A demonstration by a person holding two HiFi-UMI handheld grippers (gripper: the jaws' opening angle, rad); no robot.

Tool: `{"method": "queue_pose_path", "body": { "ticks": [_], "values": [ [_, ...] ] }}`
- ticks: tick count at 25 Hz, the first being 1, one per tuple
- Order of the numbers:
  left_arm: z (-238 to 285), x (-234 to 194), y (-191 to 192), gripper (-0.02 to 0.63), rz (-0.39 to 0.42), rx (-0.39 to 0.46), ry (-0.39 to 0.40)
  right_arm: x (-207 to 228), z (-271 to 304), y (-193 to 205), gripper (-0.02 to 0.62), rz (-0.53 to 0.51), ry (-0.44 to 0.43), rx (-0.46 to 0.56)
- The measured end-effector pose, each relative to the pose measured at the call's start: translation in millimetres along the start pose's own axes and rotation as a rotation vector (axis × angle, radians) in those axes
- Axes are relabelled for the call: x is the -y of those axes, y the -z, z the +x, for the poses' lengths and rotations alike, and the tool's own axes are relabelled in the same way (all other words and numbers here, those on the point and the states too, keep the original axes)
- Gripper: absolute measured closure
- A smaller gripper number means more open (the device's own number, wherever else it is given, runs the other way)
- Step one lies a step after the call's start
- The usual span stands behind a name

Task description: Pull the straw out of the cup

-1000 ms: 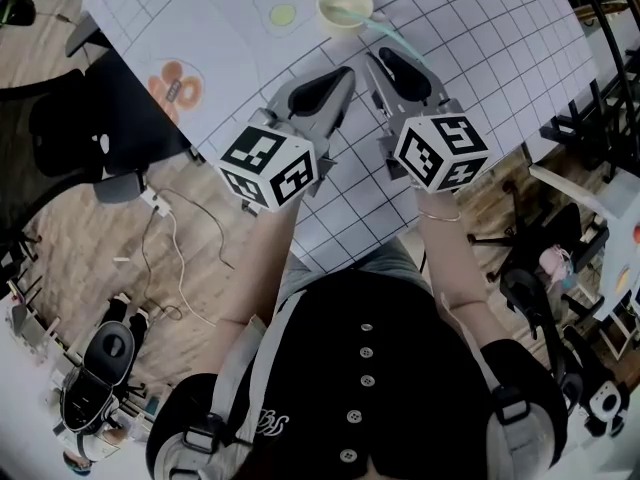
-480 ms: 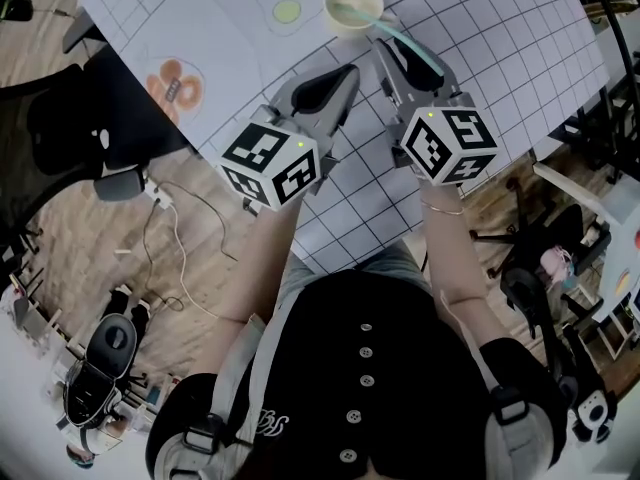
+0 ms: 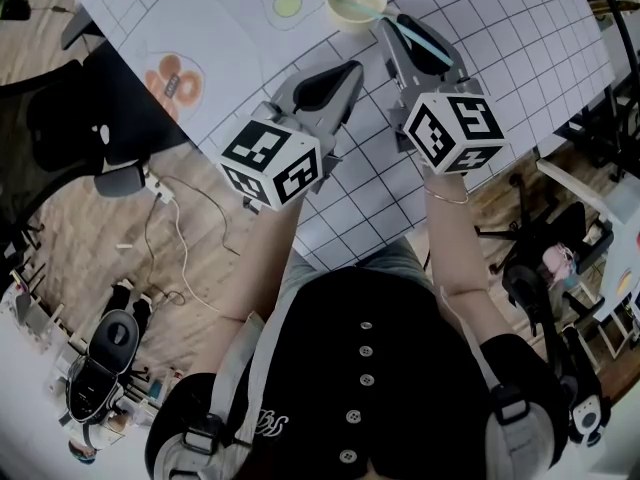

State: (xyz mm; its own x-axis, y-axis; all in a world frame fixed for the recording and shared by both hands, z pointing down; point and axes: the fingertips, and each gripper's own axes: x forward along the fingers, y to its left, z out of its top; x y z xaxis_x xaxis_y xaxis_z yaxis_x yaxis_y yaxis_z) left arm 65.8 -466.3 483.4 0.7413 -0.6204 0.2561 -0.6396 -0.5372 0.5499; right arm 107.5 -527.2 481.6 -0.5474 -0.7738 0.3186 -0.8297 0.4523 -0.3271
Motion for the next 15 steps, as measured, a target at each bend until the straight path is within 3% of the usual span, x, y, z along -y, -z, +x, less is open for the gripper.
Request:
{"method": "queue_pose_path", "body": {
  "ticks": [4, 15],
  "values": [
    [-0.8, 0.8, 0.1, 0.609, 0.002, -0.002, 0.000, -3.1, 2.4, 0.0, 0.560, 0.002, -0.004, 0.005],
    [-10.3, 4.6, -5.8, 0.609, 0.012, 0.017, 0.000, -9.9, -4.0, -14.1, 0.568, -0.011, -0.013, 0.041]
  ]
}}
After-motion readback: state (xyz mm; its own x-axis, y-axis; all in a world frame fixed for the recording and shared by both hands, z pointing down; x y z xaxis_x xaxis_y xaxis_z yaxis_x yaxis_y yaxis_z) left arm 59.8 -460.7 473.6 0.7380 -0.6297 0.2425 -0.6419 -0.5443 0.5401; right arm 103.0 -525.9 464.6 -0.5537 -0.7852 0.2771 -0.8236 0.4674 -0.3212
